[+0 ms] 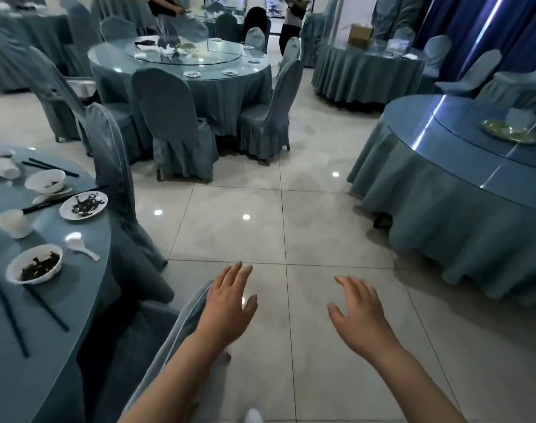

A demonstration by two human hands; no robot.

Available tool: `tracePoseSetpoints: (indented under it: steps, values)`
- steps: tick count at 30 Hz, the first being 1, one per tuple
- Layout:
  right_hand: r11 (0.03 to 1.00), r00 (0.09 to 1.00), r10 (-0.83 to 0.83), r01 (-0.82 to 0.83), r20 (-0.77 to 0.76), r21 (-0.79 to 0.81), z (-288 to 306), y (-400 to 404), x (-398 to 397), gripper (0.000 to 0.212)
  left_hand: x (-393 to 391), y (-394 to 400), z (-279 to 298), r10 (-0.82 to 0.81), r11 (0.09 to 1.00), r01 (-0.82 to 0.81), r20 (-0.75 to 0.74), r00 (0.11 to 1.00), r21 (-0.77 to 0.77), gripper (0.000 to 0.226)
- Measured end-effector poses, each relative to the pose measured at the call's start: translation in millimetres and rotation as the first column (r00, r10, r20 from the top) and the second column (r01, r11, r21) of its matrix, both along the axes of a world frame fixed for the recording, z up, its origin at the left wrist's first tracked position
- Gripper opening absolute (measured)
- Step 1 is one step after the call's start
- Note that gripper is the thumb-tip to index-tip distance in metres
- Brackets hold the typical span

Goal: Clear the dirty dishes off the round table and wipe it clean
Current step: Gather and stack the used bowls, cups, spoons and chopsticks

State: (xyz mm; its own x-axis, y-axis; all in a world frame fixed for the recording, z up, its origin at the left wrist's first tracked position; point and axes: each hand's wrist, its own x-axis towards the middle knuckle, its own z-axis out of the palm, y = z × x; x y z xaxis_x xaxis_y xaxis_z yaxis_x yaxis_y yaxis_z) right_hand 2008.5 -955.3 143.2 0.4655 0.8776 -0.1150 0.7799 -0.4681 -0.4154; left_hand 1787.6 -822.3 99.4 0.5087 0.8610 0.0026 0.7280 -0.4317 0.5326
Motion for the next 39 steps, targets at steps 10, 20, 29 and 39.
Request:
tracePoseSetpoints:
  steps: [10,20,29,39]
  values:
    - [0.974,0.973,0.224,-0.225,-0.050,-0.016,-12.5,220.1,63.7,0.055,36.1,166.5,3.2,0.202,0.979,-0.203,-0.068,0.977,-0.005,0.063]
    - [0.780,0.783,0.621,-0.622,-0.040,-0.060,-24.0,461.8,80.3,0.055,21.5,296.1,-20.7,0.635,0.770,-0.638,-0.069,0.769,-0.016,0.064]
    - [0.487,0.494,0.869,-0.866,-0.035,-0.115,-29.2,601.5,16.5,0.058,-16.3,323.4,-21.6,0.893,0.444,-0.894,-0.046,0.447,-0.059,0.061]
    - [0.258,0.262,0.965,-0.955,-0.003,-0.143,-41.5,710.7,-127.4,0.057,-115.2,383.2,-40.1,0.981,0.189,-0.970,-0.005,0.193,-0.155,0.068]
